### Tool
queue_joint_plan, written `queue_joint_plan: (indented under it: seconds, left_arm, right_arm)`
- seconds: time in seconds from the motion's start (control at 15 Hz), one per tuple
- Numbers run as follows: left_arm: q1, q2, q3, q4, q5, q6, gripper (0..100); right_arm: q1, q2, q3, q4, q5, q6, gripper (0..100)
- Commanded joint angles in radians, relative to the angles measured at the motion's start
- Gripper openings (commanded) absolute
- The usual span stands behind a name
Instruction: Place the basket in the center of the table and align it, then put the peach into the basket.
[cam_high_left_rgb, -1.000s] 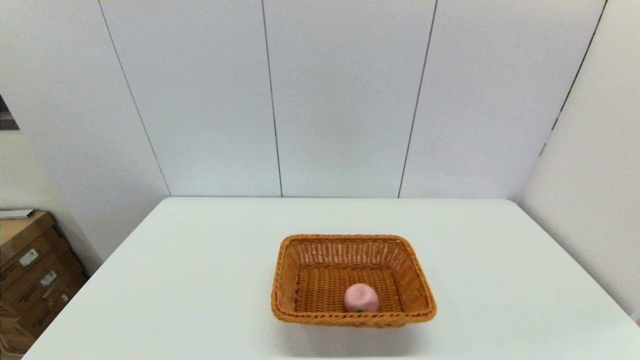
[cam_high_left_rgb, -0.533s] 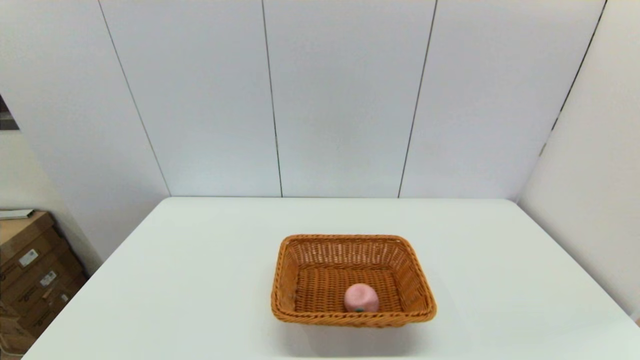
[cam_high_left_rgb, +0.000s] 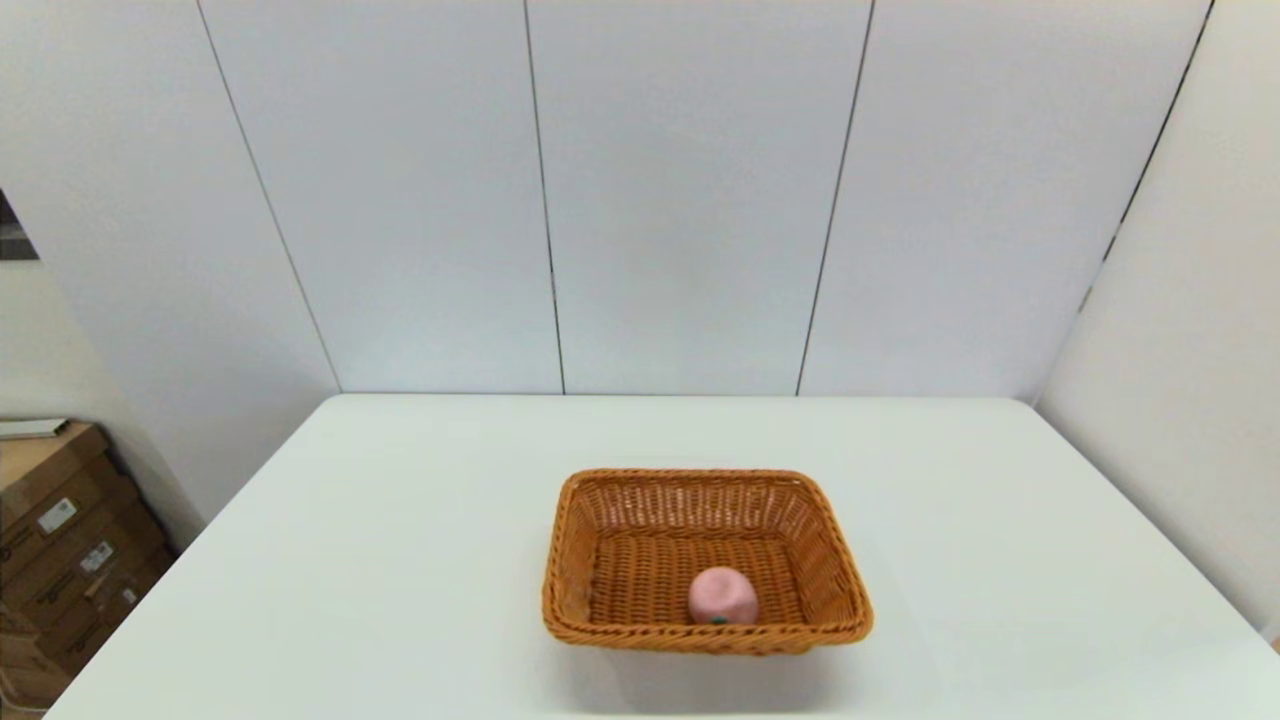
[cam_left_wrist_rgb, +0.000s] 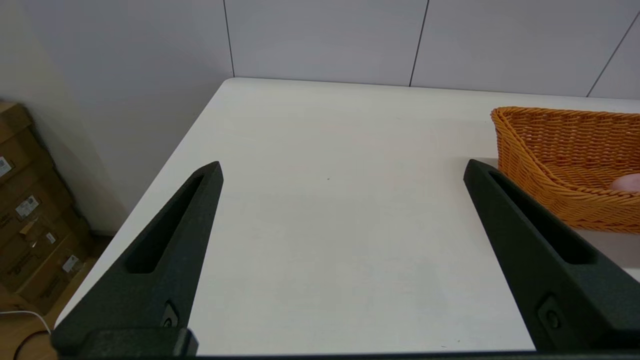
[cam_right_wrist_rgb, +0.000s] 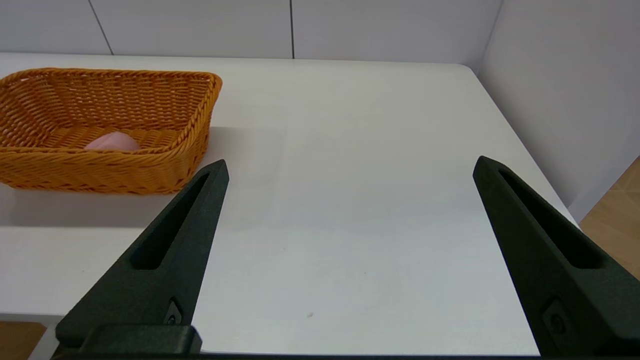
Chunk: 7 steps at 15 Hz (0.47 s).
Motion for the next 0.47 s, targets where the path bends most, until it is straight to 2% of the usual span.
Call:
queue_joint_plan:
  seconds: [0.07, 0.47]
  left_arm:
    - [0.0, 0.001, 0.0, 0.0, 0.001, -0.002, 100]
    - [0.0, 0.001, 0.0, 0.0, -0.001, -0.001, 100]
  right_arm:
    - [0.0, 0.0, 0.0, 0.0, -0.003, -0.001, 100]
    - [0.0, 0.0, 0.0, 0.0, -0.005, -0.001, 100]
